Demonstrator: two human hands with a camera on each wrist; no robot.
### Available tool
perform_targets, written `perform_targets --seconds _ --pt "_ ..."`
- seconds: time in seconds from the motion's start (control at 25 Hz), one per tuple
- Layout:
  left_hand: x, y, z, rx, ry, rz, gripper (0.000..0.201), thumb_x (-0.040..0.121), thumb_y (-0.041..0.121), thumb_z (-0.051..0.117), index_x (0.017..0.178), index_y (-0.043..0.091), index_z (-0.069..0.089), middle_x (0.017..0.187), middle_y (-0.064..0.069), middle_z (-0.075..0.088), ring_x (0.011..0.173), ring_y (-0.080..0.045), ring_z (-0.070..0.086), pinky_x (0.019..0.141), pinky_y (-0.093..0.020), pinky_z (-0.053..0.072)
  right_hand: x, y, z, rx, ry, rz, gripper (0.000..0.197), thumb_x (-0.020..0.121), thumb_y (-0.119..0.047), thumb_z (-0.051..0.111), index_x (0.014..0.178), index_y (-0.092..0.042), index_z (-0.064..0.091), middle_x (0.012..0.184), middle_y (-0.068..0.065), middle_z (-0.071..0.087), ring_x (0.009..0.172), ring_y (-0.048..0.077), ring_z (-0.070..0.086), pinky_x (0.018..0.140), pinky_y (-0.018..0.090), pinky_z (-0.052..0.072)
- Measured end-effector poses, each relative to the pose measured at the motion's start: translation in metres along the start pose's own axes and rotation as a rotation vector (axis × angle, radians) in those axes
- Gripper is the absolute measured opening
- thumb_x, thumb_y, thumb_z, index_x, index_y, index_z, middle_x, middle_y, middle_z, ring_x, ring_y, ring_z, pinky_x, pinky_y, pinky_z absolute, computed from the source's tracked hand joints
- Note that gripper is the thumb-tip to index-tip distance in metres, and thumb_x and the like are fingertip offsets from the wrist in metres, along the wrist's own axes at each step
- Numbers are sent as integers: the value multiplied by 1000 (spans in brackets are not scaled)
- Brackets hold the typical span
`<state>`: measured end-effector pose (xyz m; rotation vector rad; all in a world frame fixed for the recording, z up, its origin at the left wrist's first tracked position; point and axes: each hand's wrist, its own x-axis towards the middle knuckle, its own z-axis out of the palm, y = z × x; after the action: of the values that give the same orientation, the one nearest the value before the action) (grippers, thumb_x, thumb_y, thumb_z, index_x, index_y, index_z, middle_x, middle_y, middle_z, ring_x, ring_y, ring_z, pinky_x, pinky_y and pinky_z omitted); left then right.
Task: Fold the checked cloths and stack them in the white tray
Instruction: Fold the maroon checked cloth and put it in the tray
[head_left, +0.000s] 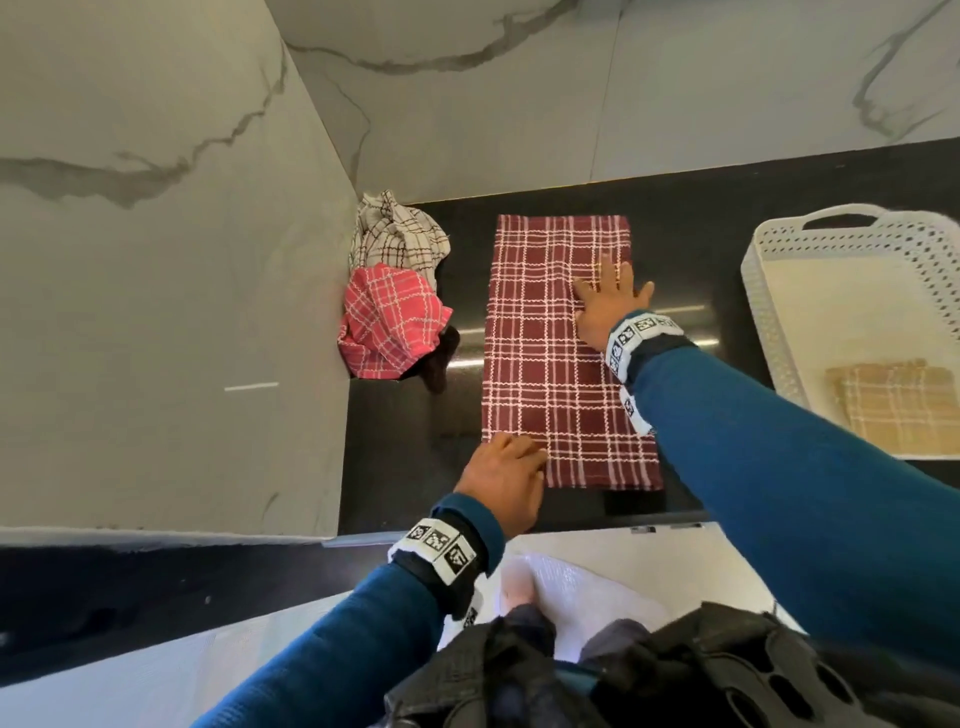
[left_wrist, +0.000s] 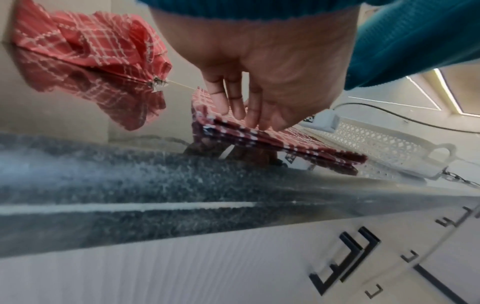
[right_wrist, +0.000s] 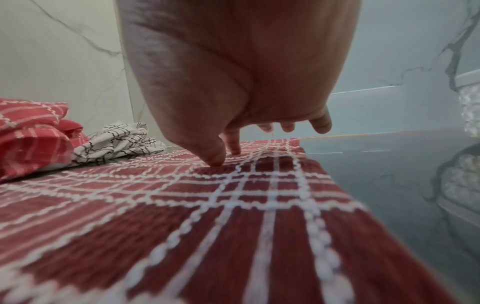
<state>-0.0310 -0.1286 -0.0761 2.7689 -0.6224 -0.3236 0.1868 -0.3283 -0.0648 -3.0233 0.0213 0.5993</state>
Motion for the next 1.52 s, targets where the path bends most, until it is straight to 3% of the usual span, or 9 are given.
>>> perform_targets --seconds 0.08,0.2,0.36,0.6,0.8,1.04,1.24,1.36,1.52 --pt "-2 -9 -4 -120 86 -139 36 94 29 50 124 19 67 127 2 61 116 -23 50 102 -41 44 -30 9 4 118 155 35 66 90 -25 57 150 -21 31 164 16 11 146 42 21 114 64 25" --pt "-4 -17 -6 -317 180 -522 37 94 27 57 130 17 57 128 -3 52 114 -24 53 103 -40 45 -104 25 19 409 216 143 42 90 -15 55 130 -5 45 132 21 45 117 43 54 98 49 48" --pt "3 2 -10 -447 113 -730 52 90 15 63 138 14 44 134 -10 50 118 -29 56 101 -42 46 -194 37 50 485 -13 302 39 93 -17 58 126 -2 46 128 22 49 113 44 58 92 45 48" --pt "12 42 -19 -369 1 -1097 45 92 23 66 127 4 44 129 -18 57 117 -40 59 96 -49 49 -230 48 76 626 49 266 32 90 -11 66 116 -3 48 114 21 63 102 39 65 83 42 53" --pt "15 63 -20 -302 -51 -1059 24 92 12 62 112 0 65 121 -19 65 108 -35 64 89 -41 53 -226 70 79 792 62 218 26 86 -7 66 110 -7 55 109 14 67 95 34 68 82 42 58" --pt "10 75 -17 -612 297 -1111 35 88 11 58 121 5 49 119 -19 62 105 -40 64 93 -46 53 -230 96 71 1049 56 197 28 88 -8 64 112 -18 52 92 12 69 68 23 70 51 33 60" --pt "-10 61 -1 -846 351 -941 19 79 19 78 85 25 62 89 -4 72 81 -25 71 78 -43 62 -236 121 73 1078 27 -27 23 97 -3 53 105 -17 69 100 8 71 70 16 66 61 35 62" --pt "-26 68 -2 -860 252 -760 21 81 15 81 96 23 68 95 -2 72 86 -19 69 78 -32 60 -239 135 75 1081 -32 -74 34 90 6 59 113 -16 70 106 2 68 85 16 67 72 35 63" --pt "-41 73 0 -646 264 -660 28 83 4 74 97 27 67 100 3 69 87 -11 67 80 -26 57 -247 141 80 869 173 -184 22 89 -4 70 107 -15 75 100 0 70 90 14 65 85 28 54"
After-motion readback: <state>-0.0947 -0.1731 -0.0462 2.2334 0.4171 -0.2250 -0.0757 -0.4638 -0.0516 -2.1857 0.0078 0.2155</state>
